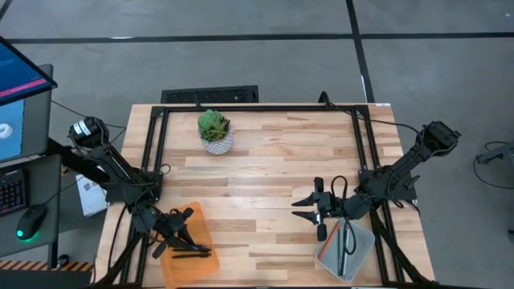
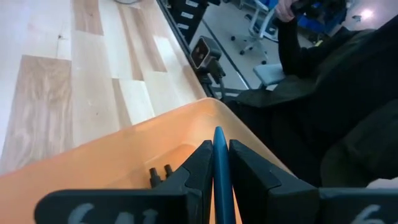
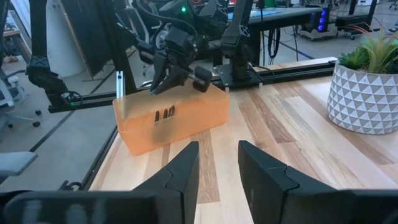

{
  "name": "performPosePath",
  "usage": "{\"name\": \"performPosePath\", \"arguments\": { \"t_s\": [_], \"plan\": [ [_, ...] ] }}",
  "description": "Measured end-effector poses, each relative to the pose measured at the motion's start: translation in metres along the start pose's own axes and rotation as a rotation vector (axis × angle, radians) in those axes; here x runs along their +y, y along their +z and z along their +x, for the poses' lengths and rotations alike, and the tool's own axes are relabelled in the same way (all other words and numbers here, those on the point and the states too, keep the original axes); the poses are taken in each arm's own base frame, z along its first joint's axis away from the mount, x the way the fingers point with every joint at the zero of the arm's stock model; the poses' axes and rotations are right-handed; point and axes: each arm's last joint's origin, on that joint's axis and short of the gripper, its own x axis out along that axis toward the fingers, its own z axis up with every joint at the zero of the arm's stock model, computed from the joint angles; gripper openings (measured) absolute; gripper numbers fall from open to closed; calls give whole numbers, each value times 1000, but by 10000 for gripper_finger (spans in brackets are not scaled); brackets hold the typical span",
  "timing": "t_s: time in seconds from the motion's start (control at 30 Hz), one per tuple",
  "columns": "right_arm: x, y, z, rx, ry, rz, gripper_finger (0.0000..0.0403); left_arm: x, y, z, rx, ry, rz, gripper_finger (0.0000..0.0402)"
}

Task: Sort pens & pencils
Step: Put the blue pen into the orange bin

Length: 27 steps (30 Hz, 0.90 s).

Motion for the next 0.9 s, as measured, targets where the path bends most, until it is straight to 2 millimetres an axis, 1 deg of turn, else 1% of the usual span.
{"name": "performPosePath", "arguments": {
  "t_s": [0.23, 0.5, 0.6, 0.73, 0.8, 0.9],
  "plan": [
    [0, 0, 0, 0, 0, 0, 134, -7, 7, 0, -48, -96, 18, 41],
    [0, 0, 0, -1, 0, 1, 134, -7, 8, -1, -55, -101, 14, 41],
    [0, 0, 0, 0, 0, 15, 134, -7, 8, -1, -57, -101, -16, 42],
    [0, 0, 0, 0, 0, 16, 134, -5, 9, -1, -97, -43, -89, 56],
    [0, 0, 0, 0, 0, 16, 134, -3, 10, 0, -131, 14, -123, 67],
    [0, 0, 0, -1, 0, 17, 134, 5, 7, 0, -126, 118, -108, 78]
  ]
}}
